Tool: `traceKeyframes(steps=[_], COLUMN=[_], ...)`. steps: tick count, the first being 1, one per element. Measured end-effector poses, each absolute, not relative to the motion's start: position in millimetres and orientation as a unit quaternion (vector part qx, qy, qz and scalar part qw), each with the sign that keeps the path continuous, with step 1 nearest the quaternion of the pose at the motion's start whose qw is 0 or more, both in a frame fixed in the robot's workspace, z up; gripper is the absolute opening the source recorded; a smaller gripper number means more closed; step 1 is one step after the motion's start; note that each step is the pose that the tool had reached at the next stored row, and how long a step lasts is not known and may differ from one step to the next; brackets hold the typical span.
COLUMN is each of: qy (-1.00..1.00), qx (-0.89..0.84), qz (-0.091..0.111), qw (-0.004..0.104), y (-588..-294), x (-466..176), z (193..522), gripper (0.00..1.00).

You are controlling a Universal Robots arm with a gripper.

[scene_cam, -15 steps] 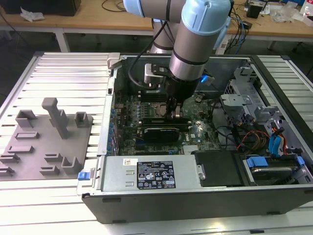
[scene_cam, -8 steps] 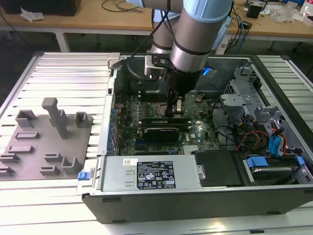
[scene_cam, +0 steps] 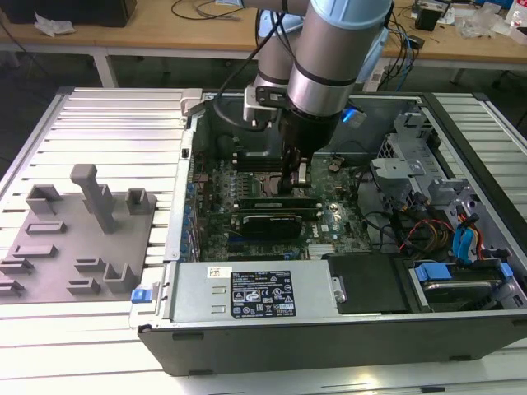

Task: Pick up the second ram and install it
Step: 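Press down the second ram until it locks into place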

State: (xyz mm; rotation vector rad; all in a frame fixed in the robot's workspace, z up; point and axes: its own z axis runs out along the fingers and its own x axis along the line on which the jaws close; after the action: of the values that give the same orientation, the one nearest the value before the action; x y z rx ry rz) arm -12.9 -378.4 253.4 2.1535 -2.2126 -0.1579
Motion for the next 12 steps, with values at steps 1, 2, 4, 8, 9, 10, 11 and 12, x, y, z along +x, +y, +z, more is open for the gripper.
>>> traceKeyframes(steps=[1, 2, 4, 8, 9, 10, 11, 12], qy=[-0.716, -0.716, -0.716, -0.716, -0.716, -0.716, -0.716, -0.716], qx=[0.696, 0.697, 0.698, 0.698, 0.698, 0.698, 0.698, 0.698], qz=[-0.049, -0.032, -0.025, -0.022, -0.022, -0.022, -0.023, -0.023], qw=[0.023, 0.006, -0.001, -0.004, -0.004, -0.003, -0.003, -0.003], y=[-378, -378, -378, -378, -378, -378, -377, -376], x=[-13, -13, -13, -8, 1, 8, 12, 14], z=[253, 253, 253, 251, 248, 244, 242, 240], gripper=[0.11, 0.11, 0.11, 0.11, 0.11, 0.11, 0.11, 0.11])
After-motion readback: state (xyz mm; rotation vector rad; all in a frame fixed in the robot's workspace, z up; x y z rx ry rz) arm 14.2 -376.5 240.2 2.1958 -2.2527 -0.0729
